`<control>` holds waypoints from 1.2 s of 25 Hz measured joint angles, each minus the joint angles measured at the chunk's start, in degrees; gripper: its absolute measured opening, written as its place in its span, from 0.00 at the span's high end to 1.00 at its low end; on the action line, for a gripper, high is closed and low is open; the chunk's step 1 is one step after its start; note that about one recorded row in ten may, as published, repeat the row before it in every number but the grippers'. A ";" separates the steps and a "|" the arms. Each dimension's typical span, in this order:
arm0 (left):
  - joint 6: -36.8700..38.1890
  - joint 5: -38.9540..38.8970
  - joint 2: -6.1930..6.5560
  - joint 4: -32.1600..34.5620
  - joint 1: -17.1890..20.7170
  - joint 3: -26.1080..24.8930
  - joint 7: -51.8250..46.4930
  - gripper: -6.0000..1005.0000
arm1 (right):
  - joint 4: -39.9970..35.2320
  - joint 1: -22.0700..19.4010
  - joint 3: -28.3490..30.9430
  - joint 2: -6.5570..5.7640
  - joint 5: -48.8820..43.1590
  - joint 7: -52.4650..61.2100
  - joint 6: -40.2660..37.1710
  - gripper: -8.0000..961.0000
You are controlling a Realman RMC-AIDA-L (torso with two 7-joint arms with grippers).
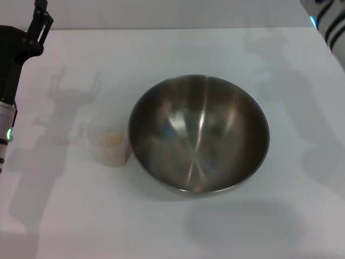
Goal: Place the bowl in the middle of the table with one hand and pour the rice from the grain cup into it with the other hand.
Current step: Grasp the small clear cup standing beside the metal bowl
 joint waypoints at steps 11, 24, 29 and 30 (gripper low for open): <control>-0.03 0.00 0.01 0.12 0.95 -0.61 0.04 0.19 | 26.87 -1.26 -6.54 0.04 -18.64 43.69 38.63 0.55; -3.56 0.38 -0.20 0.48 8.62 3.30 -0.48 0.20 | 39.77 -3.94 -9.46 0.28 -18.06 44.91 53.71 0.55; -4.47 0.15 -0.20 0.22 11.00 6.27 -0.50 0.20 | 43.07 -3.64 -10.02 0.28 -17.97 44.91 53.06 0.55; -4.48 0.14 -0.20 0.23 11.40 6.88 -0.49 0.20 | 43.51 -3.60 -9.95 0.28 -17.89 44.91 52.92 0.55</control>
